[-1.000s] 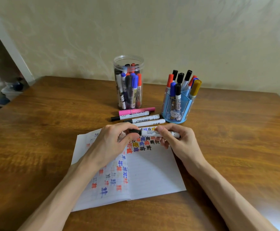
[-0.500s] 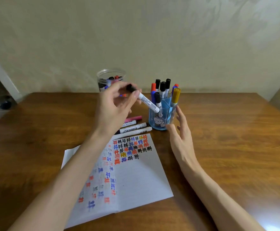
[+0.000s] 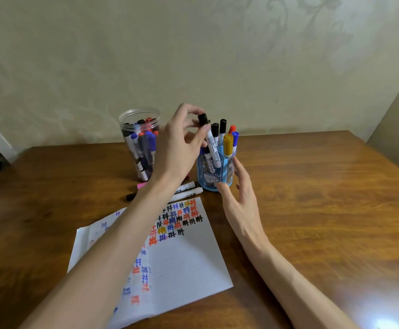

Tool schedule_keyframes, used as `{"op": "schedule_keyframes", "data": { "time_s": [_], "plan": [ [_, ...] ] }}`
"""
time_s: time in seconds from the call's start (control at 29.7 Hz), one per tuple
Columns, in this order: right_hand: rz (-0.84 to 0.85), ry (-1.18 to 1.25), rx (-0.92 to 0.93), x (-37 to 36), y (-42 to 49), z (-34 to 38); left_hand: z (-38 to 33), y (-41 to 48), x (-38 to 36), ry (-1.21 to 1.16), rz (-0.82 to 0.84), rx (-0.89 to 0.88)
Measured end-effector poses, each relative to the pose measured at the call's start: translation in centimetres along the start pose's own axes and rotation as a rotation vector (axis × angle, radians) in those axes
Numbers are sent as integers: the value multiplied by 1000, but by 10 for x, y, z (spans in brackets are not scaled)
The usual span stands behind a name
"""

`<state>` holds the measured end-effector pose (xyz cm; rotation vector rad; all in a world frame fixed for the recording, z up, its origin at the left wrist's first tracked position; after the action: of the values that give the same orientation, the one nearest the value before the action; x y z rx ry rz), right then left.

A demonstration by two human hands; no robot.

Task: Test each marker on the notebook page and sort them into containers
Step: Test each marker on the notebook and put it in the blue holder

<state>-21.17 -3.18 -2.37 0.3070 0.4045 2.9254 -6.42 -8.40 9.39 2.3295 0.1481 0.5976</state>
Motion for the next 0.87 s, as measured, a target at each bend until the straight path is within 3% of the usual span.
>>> {"op": "schedule_keyframes", "data": {
  "time_s": [0.3,0.44,0.67,0.87],
  "plan": [
    [-4,-22,18,0,-1,2,15,-10,-17,451,136,-183],
    [-7,-25,34,-1,-2,3,29,-21,-16,448,121,-168],
    [-69,-95,15,1,-4,-1,60,-54,16,241,91,66],
    [-19,-137,8,-7,-5,-5,97,-99,67,398,156,331]
  ]
}}
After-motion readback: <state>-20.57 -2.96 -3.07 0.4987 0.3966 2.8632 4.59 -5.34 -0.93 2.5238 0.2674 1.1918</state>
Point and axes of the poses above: each hand's wrist, its own y-axis towards the middle knuckle, its own x-axis out of the back of the hand, z = x × y, the point moved 3 cm from there along y, towards the middle knuckle, and after that the axes turned 2 degrees about z, right-handed, at the moved point
